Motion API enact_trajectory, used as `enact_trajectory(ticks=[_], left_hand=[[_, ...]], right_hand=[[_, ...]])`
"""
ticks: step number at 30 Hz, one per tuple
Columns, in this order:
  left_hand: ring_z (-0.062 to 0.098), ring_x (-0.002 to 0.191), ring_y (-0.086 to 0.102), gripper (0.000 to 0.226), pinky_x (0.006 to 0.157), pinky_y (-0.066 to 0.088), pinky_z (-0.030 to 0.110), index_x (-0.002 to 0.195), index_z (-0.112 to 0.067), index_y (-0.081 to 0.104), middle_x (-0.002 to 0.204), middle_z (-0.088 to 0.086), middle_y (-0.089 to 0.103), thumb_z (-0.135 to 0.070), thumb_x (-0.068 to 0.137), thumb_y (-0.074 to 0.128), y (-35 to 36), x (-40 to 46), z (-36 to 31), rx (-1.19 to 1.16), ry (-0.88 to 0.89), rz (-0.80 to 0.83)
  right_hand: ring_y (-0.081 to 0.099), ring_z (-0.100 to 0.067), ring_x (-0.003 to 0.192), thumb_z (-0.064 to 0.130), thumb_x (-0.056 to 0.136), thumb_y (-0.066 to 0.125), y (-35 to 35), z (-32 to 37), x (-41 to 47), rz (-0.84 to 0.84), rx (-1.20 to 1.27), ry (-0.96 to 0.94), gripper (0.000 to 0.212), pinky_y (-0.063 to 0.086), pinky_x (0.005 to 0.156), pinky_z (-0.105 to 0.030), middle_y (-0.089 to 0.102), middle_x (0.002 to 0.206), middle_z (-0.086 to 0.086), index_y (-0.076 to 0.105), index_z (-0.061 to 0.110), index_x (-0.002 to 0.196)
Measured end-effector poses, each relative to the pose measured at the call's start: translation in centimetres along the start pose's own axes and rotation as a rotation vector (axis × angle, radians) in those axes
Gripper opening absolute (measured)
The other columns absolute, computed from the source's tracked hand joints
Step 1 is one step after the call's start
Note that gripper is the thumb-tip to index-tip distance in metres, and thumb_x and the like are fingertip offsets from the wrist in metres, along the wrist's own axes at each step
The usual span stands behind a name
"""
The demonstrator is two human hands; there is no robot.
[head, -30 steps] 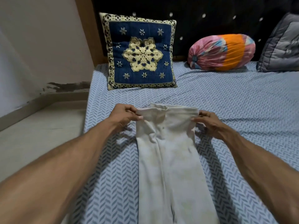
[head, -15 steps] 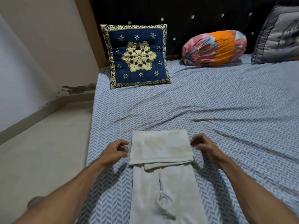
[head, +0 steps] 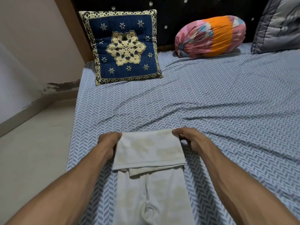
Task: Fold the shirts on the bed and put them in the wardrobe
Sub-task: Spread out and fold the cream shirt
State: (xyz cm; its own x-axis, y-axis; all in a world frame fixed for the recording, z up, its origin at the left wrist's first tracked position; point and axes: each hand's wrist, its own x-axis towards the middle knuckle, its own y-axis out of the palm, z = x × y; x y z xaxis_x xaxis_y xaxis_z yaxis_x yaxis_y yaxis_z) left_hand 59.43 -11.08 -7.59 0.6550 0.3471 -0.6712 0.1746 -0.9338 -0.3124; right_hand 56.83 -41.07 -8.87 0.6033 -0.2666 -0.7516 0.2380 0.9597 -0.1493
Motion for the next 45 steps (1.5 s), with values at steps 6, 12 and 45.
enact_trajectory(ticks=[6,12,45], left_hand=[[0.026,0.068,0.054,0.012,0.055,0.043,0.03,0.098,0.0,0.063,0.091,0.017,0.065,-0.008,0.092,0.068,-0.3,0.8,0.2,0.066,0.051,-0.005],[0.025,0.074,0.048,0.024,0.06,0.036,0.038,0.109,-0.011,0.061,0.097,0.01,0.063,-0.017,0.091,0.076,-1.0,1.5,0.5,0.151,0.139,0.111],[0.011,0.066,0.064,0.025,0.062,0.049,0.017,0.074,-0.007,0.076,0.061,-0.002,0.07,0.018,0.072,0.075,-12.0,-13.3,9.5,0.152,0.384,0.294]], right_hand=[[0.064,-0.022,0.09,0.009,0.086,0.076,0.1,0.5,-0.1,0.012,-0.006,-0.004,0.024,0.04,0.057,-0.033,0.069,0.112,-0.013,0.068,0.001,0.107],[0.06,-0.017,0.087,0.001,0.085,0.076,0.2,-0.1,-0.5,0.041,-0.05,-0.116,0.034,0.048,0.071,-0.031,0.066,0.11,-0.009,0.067,0.003,0.117],[0.063,-0.018,0.086,-0.002,0.072,0.082,-4.2,-10.3,-16.6,0.084,-0.37,-0.632,0.017,0.045,0.086,-0.038,0.073,0.082,-0.009,0.075,0.012,0.078]])
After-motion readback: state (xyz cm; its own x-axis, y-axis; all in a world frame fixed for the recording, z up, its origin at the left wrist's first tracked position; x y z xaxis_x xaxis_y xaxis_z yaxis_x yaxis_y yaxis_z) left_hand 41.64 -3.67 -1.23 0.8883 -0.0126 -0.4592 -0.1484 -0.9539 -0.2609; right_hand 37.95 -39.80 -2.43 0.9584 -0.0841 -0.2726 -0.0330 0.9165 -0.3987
